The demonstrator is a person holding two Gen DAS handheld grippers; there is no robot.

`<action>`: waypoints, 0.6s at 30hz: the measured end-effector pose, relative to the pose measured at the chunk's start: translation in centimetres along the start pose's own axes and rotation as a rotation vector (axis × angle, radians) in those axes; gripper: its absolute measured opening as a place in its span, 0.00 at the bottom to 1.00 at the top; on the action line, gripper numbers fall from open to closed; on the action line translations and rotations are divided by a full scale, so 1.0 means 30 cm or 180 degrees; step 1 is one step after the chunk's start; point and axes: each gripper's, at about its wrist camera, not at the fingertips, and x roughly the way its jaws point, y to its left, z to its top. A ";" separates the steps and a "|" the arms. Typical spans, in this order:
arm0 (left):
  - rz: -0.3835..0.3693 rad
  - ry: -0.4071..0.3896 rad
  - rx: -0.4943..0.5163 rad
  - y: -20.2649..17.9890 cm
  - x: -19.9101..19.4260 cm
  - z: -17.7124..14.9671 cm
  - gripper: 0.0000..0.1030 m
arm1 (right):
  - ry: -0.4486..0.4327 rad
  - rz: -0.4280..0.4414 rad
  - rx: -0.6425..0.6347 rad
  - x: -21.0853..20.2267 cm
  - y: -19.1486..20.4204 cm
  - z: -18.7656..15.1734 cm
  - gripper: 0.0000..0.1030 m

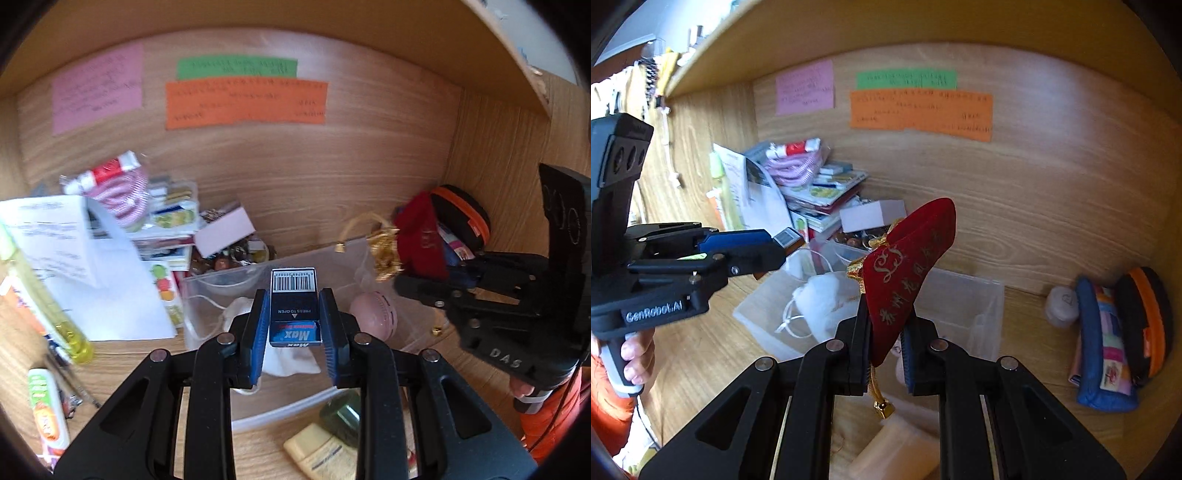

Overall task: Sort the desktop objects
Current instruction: 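Carry the red pouch and blue box over the clear bin with both tools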

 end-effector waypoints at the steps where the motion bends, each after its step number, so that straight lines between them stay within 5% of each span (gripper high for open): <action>1: -0.0014 0.0027 -0.0001 0.000 0.019 0.001 0.26 | 0.0028 0.0003 0.0003 0.019 -0.006 0.002 0.12; 18: -0.0132 0.0545 -0.0050 -0.003 0.306 -0.009 0.25 | 0.0516 -0.0002 0.0063 0.279 -0.059 -0.017 0.12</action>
